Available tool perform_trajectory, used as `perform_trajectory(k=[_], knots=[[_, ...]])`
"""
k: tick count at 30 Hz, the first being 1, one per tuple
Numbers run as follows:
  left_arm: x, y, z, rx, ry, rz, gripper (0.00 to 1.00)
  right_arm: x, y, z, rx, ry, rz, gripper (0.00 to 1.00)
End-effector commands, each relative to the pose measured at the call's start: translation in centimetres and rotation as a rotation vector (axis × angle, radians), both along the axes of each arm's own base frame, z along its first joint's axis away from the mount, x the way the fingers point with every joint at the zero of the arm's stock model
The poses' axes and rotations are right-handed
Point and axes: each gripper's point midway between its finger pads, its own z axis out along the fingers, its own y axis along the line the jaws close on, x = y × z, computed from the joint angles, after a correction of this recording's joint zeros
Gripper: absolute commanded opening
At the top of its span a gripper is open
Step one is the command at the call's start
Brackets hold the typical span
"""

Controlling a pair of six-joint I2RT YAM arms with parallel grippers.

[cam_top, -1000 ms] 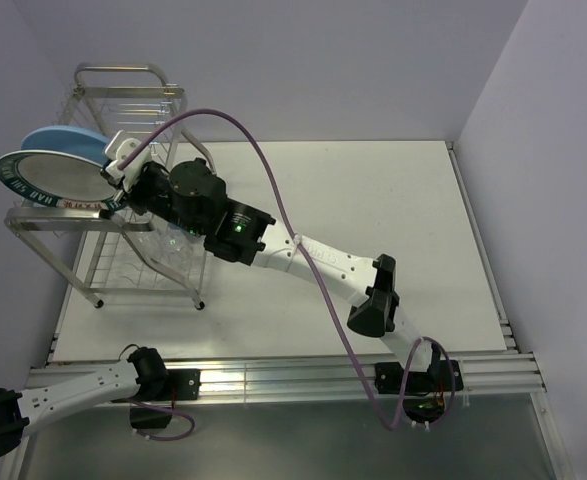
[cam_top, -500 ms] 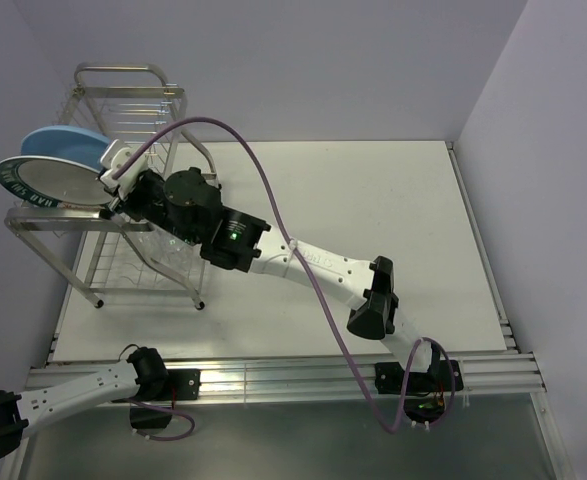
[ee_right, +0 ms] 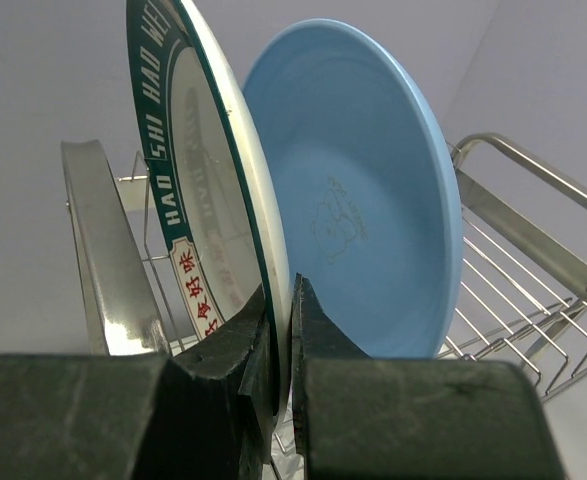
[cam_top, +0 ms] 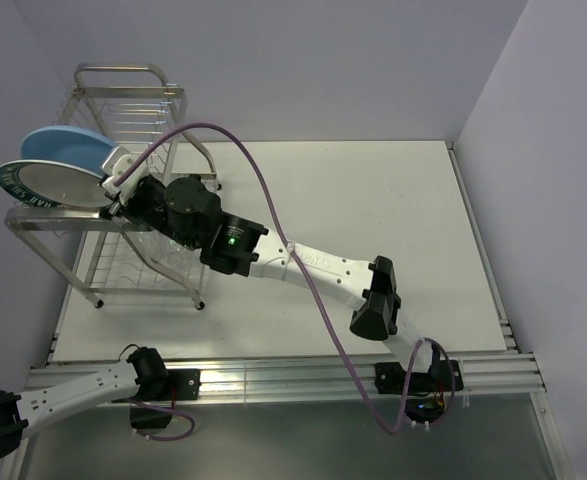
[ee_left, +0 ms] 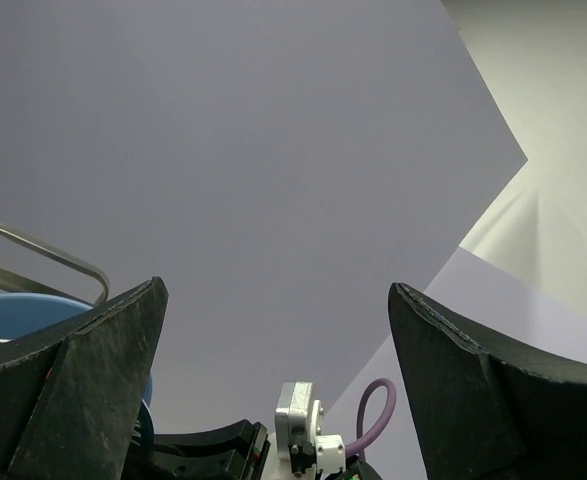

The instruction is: Load the mixed dishes into the dish rack

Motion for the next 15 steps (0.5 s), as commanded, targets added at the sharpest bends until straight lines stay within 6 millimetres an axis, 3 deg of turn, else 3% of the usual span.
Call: perform_trajectory(k=[1,15], knots=[[0.0,0.0,-0.1,0.005,0.000,0.000,0.99,1.1,-2.7,3.2,0.049,-0.046,-0.089,0.00],[0.4,-0.6,-0.5,0.011,0.009,-0.005,0.99,1.2,-4.4,2.9,0.050,-0.039,-0.097,0.00]])
